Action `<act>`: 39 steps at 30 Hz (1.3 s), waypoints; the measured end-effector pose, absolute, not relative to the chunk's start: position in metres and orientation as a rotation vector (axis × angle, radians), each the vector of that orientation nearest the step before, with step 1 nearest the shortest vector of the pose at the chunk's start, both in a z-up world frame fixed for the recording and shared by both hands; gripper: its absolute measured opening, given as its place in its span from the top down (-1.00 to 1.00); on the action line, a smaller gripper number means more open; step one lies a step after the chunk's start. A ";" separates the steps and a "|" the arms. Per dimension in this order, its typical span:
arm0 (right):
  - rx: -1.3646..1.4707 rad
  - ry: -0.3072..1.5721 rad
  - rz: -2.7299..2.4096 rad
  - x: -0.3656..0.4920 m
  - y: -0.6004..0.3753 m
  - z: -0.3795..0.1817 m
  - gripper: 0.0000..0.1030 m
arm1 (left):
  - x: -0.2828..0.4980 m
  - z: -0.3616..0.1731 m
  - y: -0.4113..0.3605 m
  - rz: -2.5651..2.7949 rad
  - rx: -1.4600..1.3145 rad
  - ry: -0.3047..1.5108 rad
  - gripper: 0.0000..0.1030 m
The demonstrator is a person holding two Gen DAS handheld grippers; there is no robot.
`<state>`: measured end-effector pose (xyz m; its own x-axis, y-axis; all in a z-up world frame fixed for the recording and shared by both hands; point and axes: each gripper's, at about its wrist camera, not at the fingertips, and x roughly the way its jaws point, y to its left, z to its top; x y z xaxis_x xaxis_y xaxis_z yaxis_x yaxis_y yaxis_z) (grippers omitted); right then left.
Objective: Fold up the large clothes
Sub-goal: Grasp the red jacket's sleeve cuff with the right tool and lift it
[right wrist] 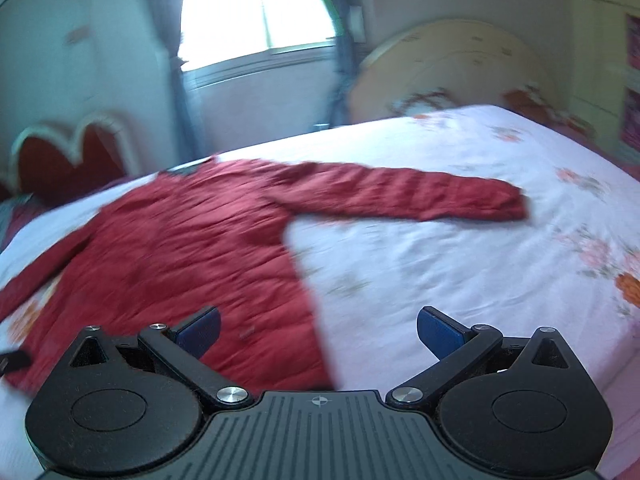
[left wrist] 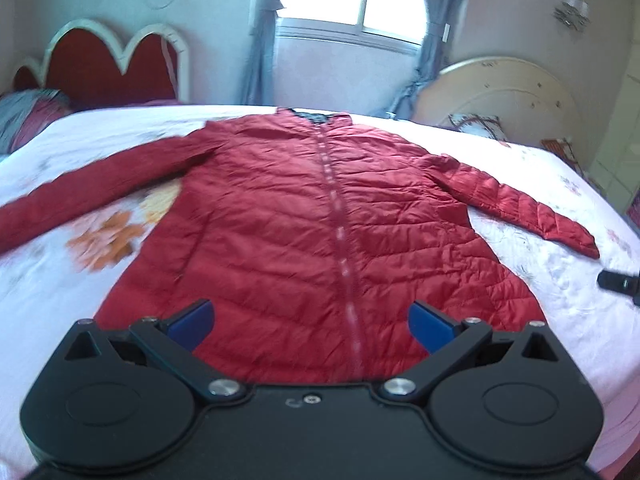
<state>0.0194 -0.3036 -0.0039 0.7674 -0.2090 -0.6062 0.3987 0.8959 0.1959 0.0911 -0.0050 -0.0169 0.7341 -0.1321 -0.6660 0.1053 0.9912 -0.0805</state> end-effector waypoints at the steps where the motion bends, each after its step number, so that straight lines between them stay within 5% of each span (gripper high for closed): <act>1: 0.358 0.608 -0.365 0.025 -0.320 -0.007 -1.00 | 0.100 -0.019 -0.013 -0.143 -0.026 0.739 -1.00; 13: 0.655 0.522 -0.582 0.093 -0.499 -0.049 -0.99 | 0.230 -0.039 -0.096 -0.206 0.020 0.743 -0.97; 14: 0.682 0.519 -0.588 0.097 -0.510 -0.055 -0.62 | 0.237 -0.039 -0.101 -0.186 0.037 0.721 -0.98; 15: 0.711 0.527 -0.597 0.102 -0.520 -0.062 -0.01 | 0.244 -0.040 -0.106 -0.170 0.044 0.699 -0.98; 16: 0.744 0.537 -0.612 0.105 -0.529 -0.068 0.04 | 0.250 -0.041 -0.110 -0.163 0.040 0.690 -0.98; 20: 0.850 0.522 -0.620 0.114 -0.558 -0.088 -0.02 | 0.279 -0.044 -0.122 -0.146 0.049 0.689 -0.99; 22: 0.911 0.522 -0.635 0.117 -0.569 -0.100 -0.45 | 0.292 -0.047 -0.126 -0.140 0.059 0.704 -0.99; 26: 0.975 0.452 -0.668 0.116 -0.584 -0.112 -0.48 | 0.313 -0.053 -0.122 -0.125 0.044 0.746 -0.99; 28: 0.977 0.430 -0.683 0.118 -0.590 -0.113 -0.25 | 0.319 -0.055 -0.115 -0.116 0.052 0.763 -0.98; 32: 0.954 0.455 -0.723 0.125 -0.597 -0.114 0.65 | 0.329 -0.057 -0.093 -0.095 0.067 0.796 -0.98; 35: 0.878 0.475 -0.749 0.137 -0.594 -0.107 0.88 | 0.337 -0.057 -0.069 -0.078 0.069 0.813 -0.99; 39: 0.724 0.443 -0.705 0.158 -0.569 -0.069 0.89 | 0.350 -0.059 -0.034 -0.024 0.059 0.804 -0.99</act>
<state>0.1579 -0.5693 -0.0689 0.6871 -0.4255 -0.5890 0.7151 0.5393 0.4447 0.3500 -0.0345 -0.0588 0.6935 0.0010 -0.7204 0.0439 0.9981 0.0436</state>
